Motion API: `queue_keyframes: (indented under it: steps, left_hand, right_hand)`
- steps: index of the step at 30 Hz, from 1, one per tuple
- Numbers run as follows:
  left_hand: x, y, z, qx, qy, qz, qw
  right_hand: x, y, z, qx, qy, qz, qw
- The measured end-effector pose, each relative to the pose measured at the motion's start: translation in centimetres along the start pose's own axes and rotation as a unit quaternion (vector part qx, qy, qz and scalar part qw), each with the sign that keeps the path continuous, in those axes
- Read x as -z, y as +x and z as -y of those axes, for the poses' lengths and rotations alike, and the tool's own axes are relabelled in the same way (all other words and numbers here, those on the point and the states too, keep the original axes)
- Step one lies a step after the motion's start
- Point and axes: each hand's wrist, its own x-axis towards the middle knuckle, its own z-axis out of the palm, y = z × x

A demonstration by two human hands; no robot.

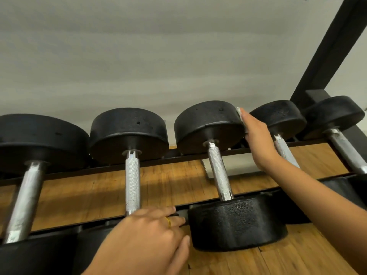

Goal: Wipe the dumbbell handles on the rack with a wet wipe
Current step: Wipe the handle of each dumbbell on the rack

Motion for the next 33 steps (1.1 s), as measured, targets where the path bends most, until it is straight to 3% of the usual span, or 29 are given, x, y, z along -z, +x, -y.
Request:
queue_keyframes:
  steps: [5, 12, 17, 24, 30, 33]
  left_hand:
    - [-0.1, -0.1, -0.2, -0.003, 0.006, 0.005, 1.0]
    - [0.2, -0.5, -0.3, 0.003, 0.028, 0.016, 0.999]
    - [0.3, -0.8, -0.4, 0.011, 0.027, 0.021, 0.999]
    - [1.1, -1.5, -0.1, -0.001, 0.083, 0.043, 0.996]
    - [4.1, 0.1, 4.7, 0.096, 0.193, -0.071, 0.974]
    - [5.8, 2.8, 8.0, 0.194, 0.207, -0.057, 0.957]
  right_hand:
    - [-0.3, -3.1, -0.9, 0.084, -0.033, 0.011, 0.996]
    - [0.6, -0.9, -1.5, 0.038, -0.055, 0.022, 0.998]
    - [0.7, -2.4, -1.4, 0.061, -0.066, 0.022, 0.996]
    - [1.9, -0.7, -1.3, 0.039, -0.006, -0.015, 0.999]
    - [1.6, 1.6, -1.5, 0.013, -0.004, -0.084, 0.996]
    - [0.4, 2.7, -0.7, -0.007, 0.015, -0.116, 0.993]
